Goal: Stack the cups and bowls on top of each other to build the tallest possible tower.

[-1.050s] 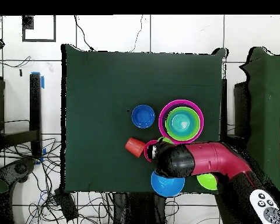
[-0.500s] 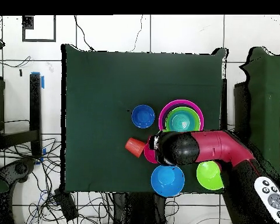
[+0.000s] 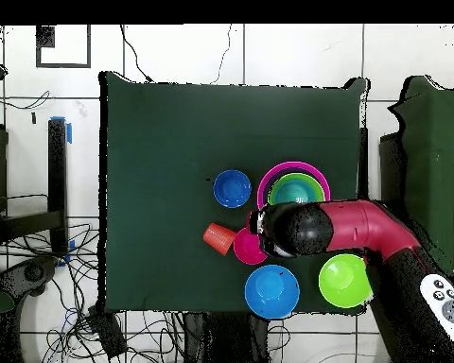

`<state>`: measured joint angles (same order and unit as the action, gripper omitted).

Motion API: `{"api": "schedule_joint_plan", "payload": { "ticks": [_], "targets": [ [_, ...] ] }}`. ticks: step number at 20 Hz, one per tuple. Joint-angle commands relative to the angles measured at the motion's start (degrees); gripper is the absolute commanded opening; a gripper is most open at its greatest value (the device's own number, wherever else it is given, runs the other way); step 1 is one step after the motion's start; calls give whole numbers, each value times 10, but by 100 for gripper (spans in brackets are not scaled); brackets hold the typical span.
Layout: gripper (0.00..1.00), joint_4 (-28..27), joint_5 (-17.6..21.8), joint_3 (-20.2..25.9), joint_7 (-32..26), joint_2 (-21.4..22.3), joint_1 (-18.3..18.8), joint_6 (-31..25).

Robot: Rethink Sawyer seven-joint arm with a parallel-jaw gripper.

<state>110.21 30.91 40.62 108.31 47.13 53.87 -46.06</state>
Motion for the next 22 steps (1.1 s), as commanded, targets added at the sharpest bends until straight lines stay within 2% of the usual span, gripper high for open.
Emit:
{"api": "schedule_joint_plan", "payload": {
  "ticks": [1,6,22],
  "targets": [
    [0,-55,54,35,-215,-49,5,-81],
    [0,-58,58,47,-220,-56,10,-89],
    [0,-143,84,52,-283,-120,21,-131]
  ]
}}
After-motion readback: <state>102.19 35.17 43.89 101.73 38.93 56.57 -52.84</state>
